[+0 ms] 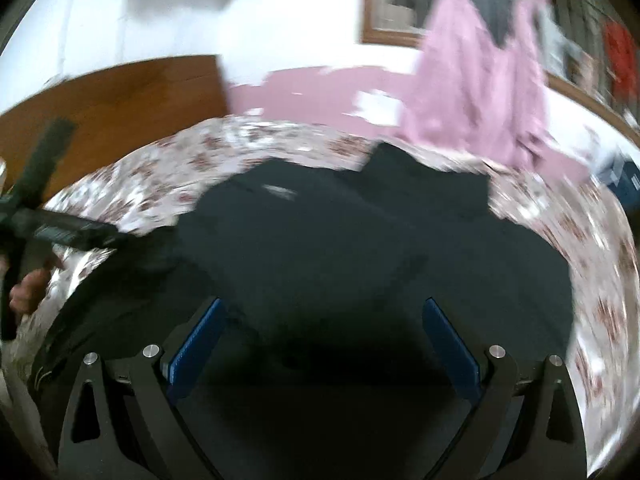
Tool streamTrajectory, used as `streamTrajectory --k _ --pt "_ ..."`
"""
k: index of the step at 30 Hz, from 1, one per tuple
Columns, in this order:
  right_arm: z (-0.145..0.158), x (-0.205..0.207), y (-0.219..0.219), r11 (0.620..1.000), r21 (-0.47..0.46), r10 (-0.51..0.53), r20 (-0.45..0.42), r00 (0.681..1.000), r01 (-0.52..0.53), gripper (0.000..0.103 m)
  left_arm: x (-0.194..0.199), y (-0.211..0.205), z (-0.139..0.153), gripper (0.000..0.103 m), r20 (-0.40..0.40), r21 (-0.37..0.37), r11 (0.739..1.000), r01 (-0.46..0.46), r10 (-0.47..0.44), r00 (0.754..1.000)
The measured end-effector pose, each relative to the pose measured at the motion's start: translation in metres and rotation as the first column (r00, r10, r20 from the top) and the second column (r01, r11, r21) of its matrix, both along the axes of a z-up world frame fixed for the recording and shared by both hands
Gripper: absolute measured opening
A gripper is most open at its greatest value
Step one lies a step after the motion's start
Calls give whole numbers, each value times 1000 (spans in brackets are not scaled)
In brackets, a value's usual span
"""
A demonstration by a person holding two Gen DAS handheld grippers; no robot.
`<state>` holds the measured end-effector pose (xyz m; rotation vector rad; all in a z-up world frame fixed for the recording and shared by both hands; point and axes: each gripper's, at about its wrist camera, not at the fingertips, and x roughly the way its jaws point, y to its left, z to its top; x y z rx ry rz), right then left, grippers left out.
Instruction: Fold large clothes
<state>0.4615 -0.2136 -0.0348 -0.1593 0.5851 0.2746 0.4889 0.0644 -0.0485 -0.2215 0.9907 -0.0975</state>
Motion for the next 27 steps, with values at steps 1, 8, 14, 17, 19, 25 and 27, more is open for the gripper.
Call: streamTrajectory --k 1,8,14,17,19,25,27 --pt "-3 8 13 1000 -25 14 -15 1000 -15 96 8 4 -4 87 -32 -21 1000 -7 6 999" --pt "2 23 24 997 -43 -63 -28 998 62 69 38 -2 5 87 -10 -17 1000 21 -22 1000" --pt "19 -1 -26 985 65 -164 49 985 161 24 52 -26 5 87 21 34 997 72 -73 997" --pt "25 -19 -57 962 120 -255 83 964 244 23 52 -40 -5 87 3 61 995 82 -82 997" --pt "23 -24 -80 939 156 -321 79 944 307 23 49 -47 -12 87 4 83 993 84 -85 996" --pt "-21 -30 -147 862 186 -454 -128 882 471 36 42 -56 -11 87 35 135 986 98 -103 994" --pt "-31 -39 -165 840 197 -479 -167 862 505 56 39 -54 -3 87 61 139 985 106 -115 992"
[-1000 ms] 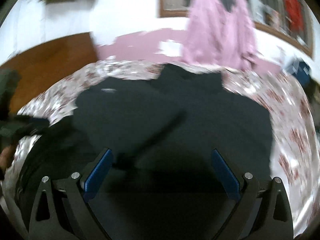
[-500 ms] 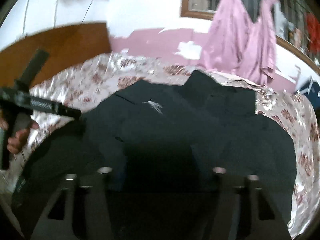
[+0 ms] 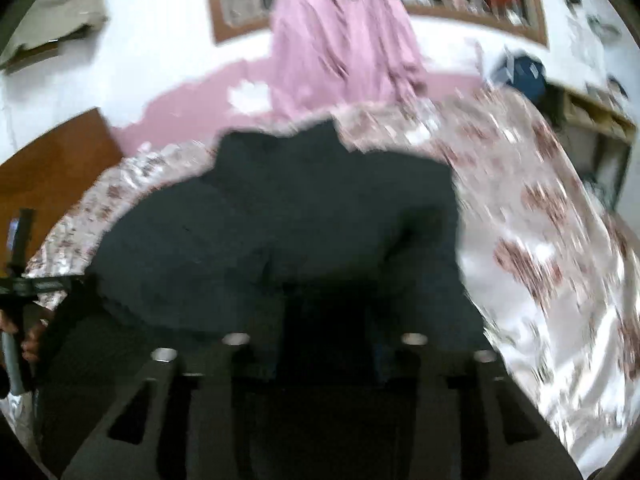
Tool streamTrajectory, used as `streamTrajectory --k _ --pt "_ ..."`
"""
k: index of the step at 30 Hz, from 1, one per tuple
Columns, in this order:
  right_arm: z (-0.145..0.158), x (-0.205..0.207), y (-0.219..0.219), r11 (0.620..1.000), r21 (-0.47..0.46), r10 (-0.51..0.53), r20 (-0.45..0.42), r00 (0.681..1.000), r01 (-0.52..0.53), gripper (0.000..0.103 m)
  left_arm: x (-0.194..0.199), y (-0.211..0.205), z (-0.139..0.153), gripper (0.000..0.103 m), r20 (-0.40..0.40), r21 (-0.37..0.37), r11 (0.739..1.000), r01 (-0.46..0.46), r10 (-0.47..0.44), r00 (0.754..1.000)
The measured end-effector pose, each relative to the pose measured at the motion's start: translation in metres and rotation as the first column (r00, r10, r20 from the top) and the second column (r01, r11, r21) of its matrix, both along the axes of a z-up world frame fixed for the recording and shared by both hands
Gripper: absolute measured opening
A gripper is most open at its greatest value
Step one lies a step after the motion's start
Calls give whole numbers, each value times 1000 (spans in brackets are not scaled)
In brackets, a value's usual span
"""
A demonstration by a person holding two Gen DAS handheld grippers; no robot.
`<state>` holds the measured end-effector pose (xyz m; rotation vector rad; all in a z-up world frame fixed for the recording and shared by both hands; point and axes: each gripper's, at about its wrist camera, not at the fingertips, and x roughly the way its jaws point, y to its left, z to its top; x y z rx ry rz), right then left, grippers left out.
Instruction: Fold large clothes
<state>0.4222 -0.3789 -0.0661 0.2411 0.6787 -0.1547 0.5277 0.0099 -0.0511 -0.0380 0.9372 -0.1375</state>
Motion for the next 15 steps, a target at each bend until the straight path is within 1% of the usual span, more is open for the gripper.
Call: streamTrajectory --k 1,2,3,5,6,8,10,11,12,13,14,15 --pt "-1 -5 -8 1000 11 -13 3 1000 13 65 -1 1 4 87 17 -4 1000 6 -6 1000" --pt "-1 -10 -13 999 17 -27 13 1000 27 70 -3 1 9 87 43 -15 1000 15 -14 999" --pt "1 -15 -18 999 14 -41 27 999 40 71 -4 1 13 87 62 -23 1000 19 -17 998" --pt "6 -19 -18 997 -34 -69 53 996 71 71 -4 -2 18 87 82 -37 999 23 -20 996" --pt "12 -19 -16 992 -81 -90 79 993 97 71 -3 -6 21 87 91 -42 999 27 -23 996" --pt "21 -13 -9 985 -121 -112 101 989 124 71 -1 -13 22 87 96 -41 998 39 -35 995" --pt "30 -4 -8 989 -96 -99 116 988 110 71 3 -23 21 87 97 -21 998 57 -55 994" --pt "35 -1 -4 992 -89 -83 117 990 93 71 5 -30 19 87 96 5 998 63 -63 993" --pt "35 6 3 993 -102 -51 101 994 62 71 7 -36 16 87 90 34 997 64 -67 994" --pt "31 16 11 991 -135 -12 74 997 22 71 9 -40 12 87 80 61 996 63 -68 994" --pt "26 20 16 988 -152 11 56 998 -2 71 12 -46 6 87 57 105 992 67 -73 996" --pt "19 28 20 987 -157 34 25 999 -30 71 14 -50 0 87 42 128 989 80 -86 995"
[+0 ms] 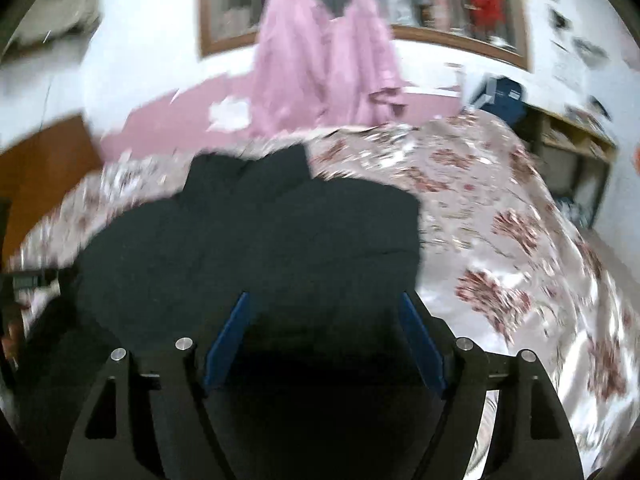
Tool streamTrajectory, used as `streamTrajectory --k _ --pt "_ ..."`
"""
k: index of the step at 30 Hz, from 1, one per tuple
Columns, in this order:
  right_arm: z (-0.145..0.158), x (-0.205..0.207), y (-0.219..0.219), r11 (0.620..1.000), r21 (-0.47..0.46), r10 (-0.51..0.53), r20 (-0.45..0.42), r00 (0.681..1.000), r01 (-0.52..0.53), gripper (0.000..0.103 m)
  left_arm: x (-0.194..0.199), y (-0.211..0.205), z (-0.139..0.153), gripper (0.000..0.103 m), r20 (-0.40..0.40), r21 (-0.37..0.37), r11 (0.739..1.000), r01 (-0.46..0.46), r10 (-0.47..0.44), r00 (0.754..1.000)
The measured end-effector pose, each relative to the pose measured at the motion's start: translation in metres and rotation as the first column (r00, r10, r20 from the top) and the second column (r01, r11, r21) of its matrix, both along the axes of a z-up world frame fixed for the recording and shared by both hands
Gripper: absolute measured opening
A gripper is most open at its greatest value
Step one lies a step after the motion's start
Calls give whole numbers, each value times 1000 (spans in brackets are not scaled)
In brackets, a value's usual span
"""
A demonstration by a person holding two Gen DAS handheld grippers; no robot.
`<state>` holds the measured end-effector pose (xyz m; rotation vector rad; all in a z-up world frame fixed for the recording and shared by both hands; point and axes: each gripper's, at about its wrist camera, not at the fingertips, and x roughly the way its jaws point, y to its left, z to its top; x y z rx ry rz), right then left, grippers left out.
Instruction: Fold large clothes
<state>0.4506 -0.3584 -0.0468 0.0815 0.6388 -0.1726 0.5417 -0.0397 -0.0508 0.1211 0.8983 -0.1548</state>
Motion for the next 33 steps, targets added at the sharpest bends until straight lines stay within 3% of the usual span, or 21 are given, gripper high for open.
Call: streamTrajectory --k 4,8,12,17,21,25,28,33 --pt "-31 19 -4 998 69 16 -116 993 -8 71 -5 -2 -14 92 19 38 999 26 -26 999" --pt "-46 21 -5 997 80 27 -119 993 -17 71 -2 2 -25 102 4 23 1000 5 -5 1000" --pt "-54 24 -1 997 71 35 -133 990 -26 72 -1 3 -26 103 2 5 1000 -4 4 1000" --pt "-38 15 -13 987 144 91 -106 990 -75 73 9 15 -4 103 -17 -69 996 51 -53 998" --pt "-5 26 -28 987 122 115 -56 992 -108 80 40 14 33 103 66 -95 994 50 -44 997" --pt "20 76 -37 985 131 120 -50 992 -113 84 96 -11 59 103 92 -96 995 33 -24 995" --pt "30 131 -39 983 145 126 -66 990 -115 84 138 -31 69 103 85 -143 990 3 9 996" --pt "34 220 -51 952 302 72 -78 994 -46 84 190 -68 72 103 84 -194 980 -39 56 995"
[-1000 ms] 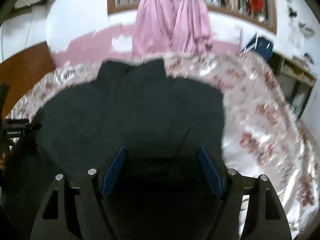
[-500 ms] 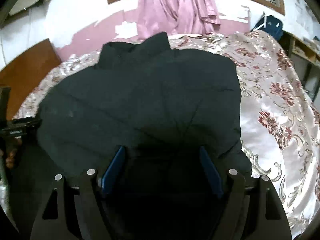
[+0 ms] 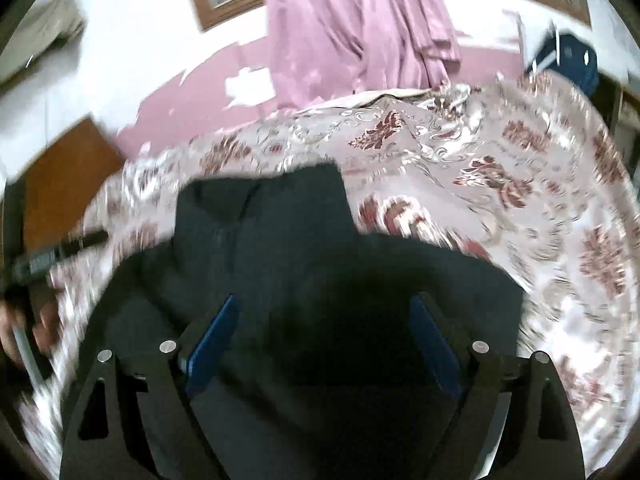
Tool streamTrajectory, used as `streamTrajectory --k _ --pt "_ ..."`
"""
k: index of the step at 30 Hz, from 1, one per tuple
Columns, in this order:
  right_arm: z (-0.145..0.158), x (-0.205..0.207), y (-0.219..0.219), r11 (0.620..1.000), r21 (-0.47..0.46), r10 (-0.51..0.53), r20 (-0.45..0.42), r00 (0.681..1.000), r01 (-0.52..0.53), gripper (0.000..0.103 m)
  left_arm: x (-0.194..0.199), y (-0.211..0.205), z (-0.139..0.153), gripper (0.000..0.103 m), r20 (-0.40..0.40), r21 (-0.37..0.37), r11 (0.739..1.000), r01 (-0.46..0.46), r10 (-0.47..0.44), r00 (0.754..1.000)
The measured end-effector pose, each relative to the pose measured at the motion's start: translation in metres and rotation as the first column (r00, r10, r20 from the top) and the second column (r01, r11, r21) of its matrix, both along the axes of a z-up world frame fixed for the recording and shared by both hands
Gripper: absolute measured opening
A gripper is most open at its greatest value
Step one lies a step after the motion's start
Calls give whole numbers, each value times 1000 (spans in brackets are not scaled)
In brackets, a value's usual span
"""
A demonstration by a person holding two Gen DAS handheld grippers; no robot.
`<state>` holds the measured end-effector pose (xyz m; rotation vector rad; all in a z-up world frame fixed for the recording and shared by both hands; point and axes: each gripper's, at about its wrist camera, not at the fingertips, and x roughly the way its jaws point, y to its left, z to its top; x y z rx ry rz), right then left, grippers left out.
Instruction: Fold large clothes
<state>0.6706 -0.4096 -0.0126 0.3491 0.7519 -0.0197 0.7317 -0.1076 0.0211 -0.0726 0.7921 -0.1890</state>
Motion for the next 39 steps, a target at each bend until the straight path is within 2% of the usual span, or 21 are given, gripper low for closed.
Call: streamTrajectory --k 3,5,8,9,11,13,14,15,16,17,19,22,25,28,31,33,36,39 --pt "-4 36 -4 995 90 -43 -11 999 44 83 13 -19 -5 103 -10 13 998 -64 65 998" --pt "-9 53 -3 991 115 -65 -23 998 67 82 20 -28 -9 103 -18 1 998 -63 63 998" --pt "-17 71 4 992 100 -66 -49 997 71 75 32 -40 -20 102 -17 49 996 -79 80 997" --pt "-20 79 7 994 86 -70 -56 996 75 72 36 -43 -22 99 -11 68 994 -84 85 996" --pt "-26 91 8 993 73 -83 -70 994 88 56 43 -46 -22 81 12 90 991 -103 102 995" --pt "-29 101 5 992 76 -92 -75 993 97 50 49 -47 -22 45 19 84 989 -118 117 993" --pt "-31 103 4 991 81 -105 -75 992 111 36 52 -47 -23 38 5 64 992 -107 106 994" --pt "-31 103 2 989 83 -116 -74 990 122 28 53 -47 -23 16 -3 44 996 -79 80 997" --pt "-32 101 1 988 89 -124 -67 990 130 23 51 -48 -23 2 -2 43 997 -62 62 998" --pt "-32 97 0 986 99 -127 -49 991 131 15 47 -49 -21 2 7 54 997 -53 53 999" --pt "-27 83 -2 986 107 -127 -11 992 128 9 38 -47 -15 2 37 57 997 -42 40 999" --pt "-15 54 1 992 93 -89 48 995 84 7 17 -29 -4 1 87 20 999 -47 45 995" --pt "-3 15 8 999 31 -30 101 994 27 6 -6 -5 4 1 114 1 999 -39 39 993" --pt "2 -13 10 1000 -20 13 120 993 -11 5 -24 16 4 1 113 24 1000 -10 7 994" --pt "2 -39 14 995 -93 57 121 991 -46 4 -38 32 -8 1 86 58 998 28 -32 996" --pt "-4 -54 19 987 -149 82 109 991 -65 4 -46 41 -12 2 85 -1 995 102 -102 991" --pt "-10 -70 20 979 -185 99 101 990 -80 3 -61 51 -9 2 113 -84 983 163 -153 982" --pt "-22 -85 25 966 -240 121 84 989 -98 3 -73 51 -4 2 150 -111 971 211 -193 970"
